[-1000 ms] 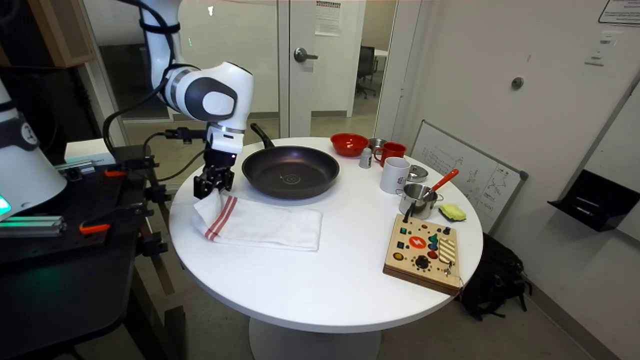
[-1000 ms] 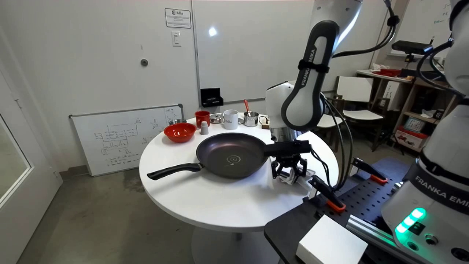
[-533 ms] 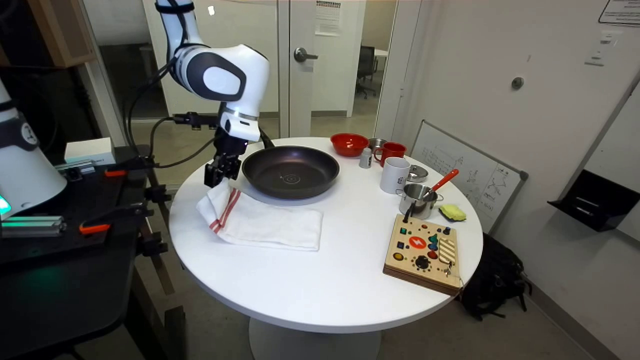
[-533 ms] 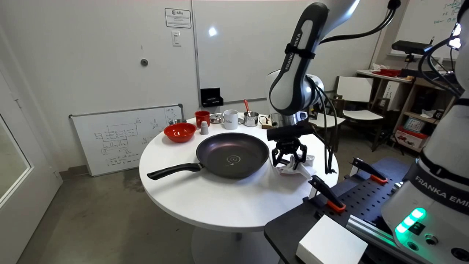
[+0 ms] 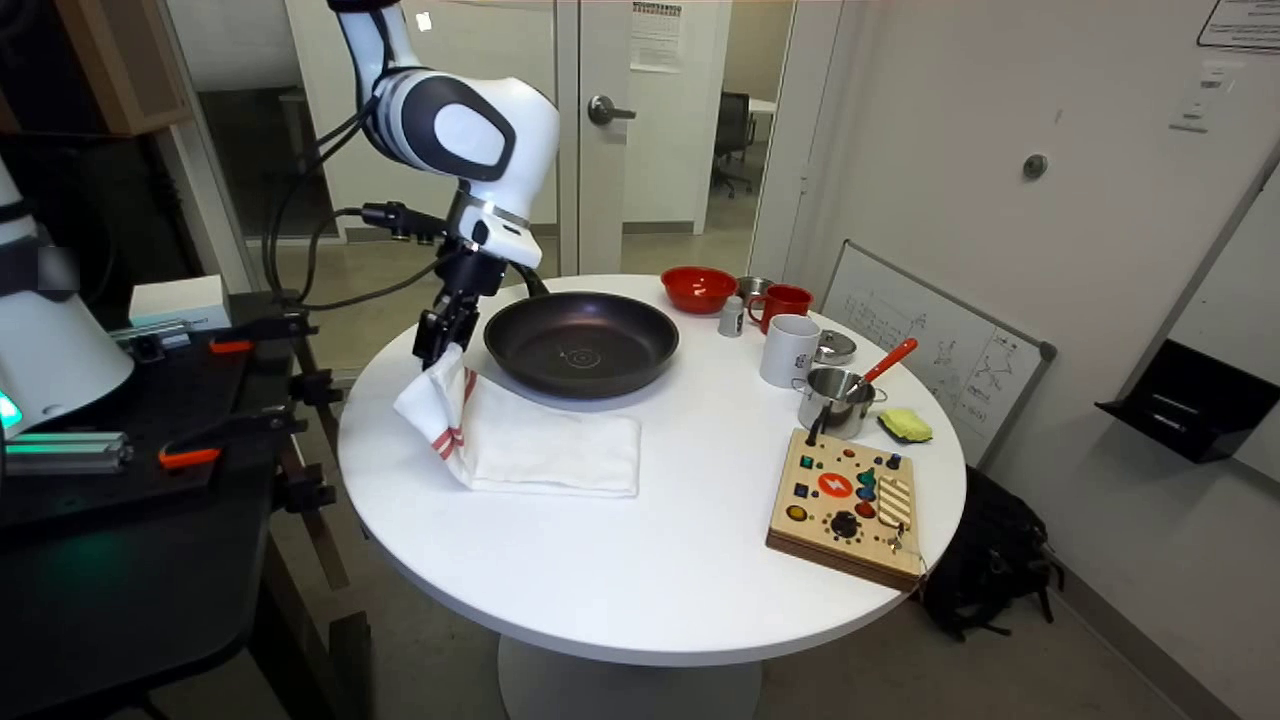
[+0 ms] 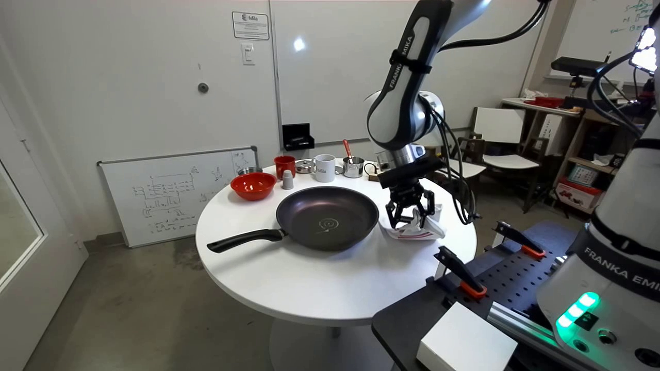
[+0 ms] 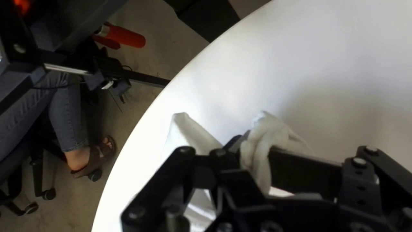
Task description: Pick up the kitchen towel and wipe the pan
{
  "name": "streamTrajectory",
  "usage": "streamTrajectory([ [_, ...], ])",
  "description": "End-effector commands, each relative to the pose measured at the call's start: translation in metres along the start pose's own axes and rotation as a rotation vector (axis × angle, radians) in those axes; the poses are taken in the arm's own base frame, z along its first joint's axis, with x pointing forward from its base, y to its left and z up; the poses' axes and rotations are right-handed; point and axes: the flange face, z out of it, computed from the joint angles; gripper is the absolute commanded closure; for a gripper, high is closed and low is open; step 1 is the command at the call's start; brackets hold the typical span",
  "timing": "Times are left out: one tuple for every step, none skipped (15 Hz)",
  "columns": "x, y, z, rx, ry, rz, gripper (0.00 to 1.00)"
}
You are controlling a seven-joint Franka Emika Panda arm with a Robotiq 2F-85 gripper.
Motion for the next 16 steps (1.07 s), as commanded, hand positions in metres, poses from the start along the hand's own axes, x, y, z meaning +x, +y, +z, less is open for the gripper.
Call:
streamTrajectory([
  [0.005,0.007,-0.004,-0.064,-0.044,-0.025,0.99],
  [0.006,0.01,-0.005,-0.087,-0.059,-0.018,0.99],
  [0.006,0.014,-0.006,-0.108,-0.068,-0.01,0.99],
  [0.007,0.015,-0.007,-0.122,-0.073,-0.008,0.99],
  [0.008,0.015,-0.008,-0.126,-0.072,-0.013,0.99],
  [0.01,0.015,-0.009,-0.128,-0.072,-0.019,0.99],
  [0.011,0.014,-0.009,-0.136,-0.071,-0.02,0.99],
  [0.012,0.013,-0.01,-0.134,-0.075,-0.025,0.99],
  [0.013,0.013,-0.012,-0.135,-0.072,-0.021,0.99],
  [0.015,0.011,-0.014,-0.128,-0.061,-0.02,0.99],
  [0.019,0.009,-0.016,-0.117,-0.048,-0.023,1.0],
  [0.023,0.006,-0.021,-0.105,-0.032,-0.024,0.99],
  [0.028,0.004,-0.027,-0.105,-0.011,-0.02,0.99],
  [0.034,0.003,-0.032,-0.099,0.001,-0.019,0.99],
  [0.04,0.002,-0.037,-0.099,0.019,-0.016,0.99],
  [0.046,0.001,-0.042,-0.097,0.032,-0.016,0.99],
])
